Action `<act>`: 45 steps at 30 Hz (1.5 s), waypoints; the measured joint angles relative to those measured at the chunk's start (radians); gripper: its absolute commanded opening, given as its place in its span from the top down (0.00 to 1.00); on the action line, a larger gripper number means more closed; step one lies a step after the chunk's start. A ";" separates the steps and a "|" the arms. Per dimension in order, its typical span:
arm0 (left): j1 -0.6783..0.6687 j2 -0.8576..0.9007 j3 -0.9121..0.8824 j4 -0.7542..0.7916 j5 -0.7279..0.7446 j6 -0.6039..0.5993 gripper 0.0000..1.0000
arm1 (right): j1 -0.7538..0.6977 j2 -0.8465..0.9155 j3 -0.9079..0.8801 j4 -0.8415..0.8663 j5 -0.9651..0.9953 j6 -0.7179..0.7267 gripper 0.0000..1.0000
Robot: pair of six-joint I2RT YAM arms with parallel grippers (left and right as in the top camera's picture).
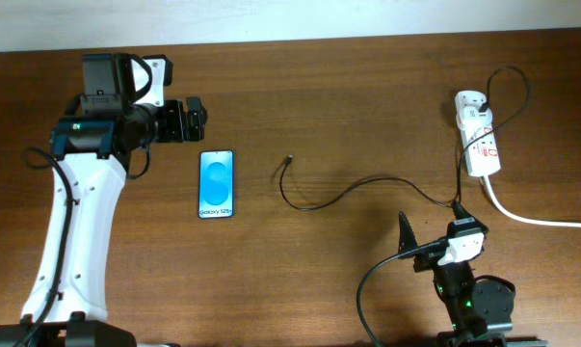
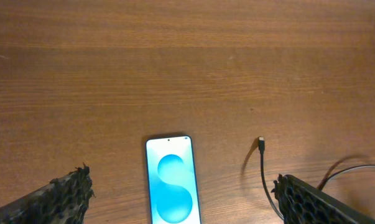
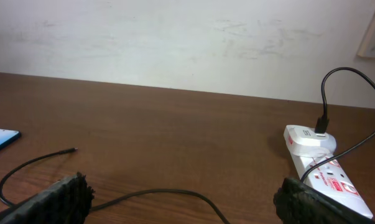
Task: Plug charger to phone and switch on socket
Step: 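Move the left gripper over the phone and grasp its top edge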
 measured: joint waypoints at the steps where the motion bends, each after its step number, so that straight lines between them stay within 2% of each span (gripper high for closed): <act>1: 0.000 0.000 0.000 0.000 0.003 0.000 0.01 | 0.000 0.000 0.000 0.000 0.000 0.000 0.02; 6: -0.006 0.049 0.001 -0.015 0.002 0.000 0.01 | 0.000 0.000 0.000 0.000 0.000 -0.001 0.02; 12: -0.084 0.258 0.005 -0.061 -0.055 -0.014 0.01 | 0.000 0.000 0.000 0.000 0.000 0.000 0.02; 19: -0.087 0.399 0.005 -0.104 -0.122 -0.033 0.01 | 0.000 0.000 0.000 0.000 0.000 -0.001 0.02; 27: -0.093 0.453 0.005 -0.131 -0.156 -0.034 0.01 | 0.000 0.000 0.000 0.000 0.000 -0.001 0.02; 34: -0.156 0.474 0.005 -0.128 -0.157 -0.035 0.01 | 0.000 0.000 0.000 0.000 0.000 -0.001 0.02; 45: -0.157 0.548 0.005 -0.147 -0.186 -0.135 0.01 | 0.000 0.000 0.000 0.000 0.000 -0.001 0.02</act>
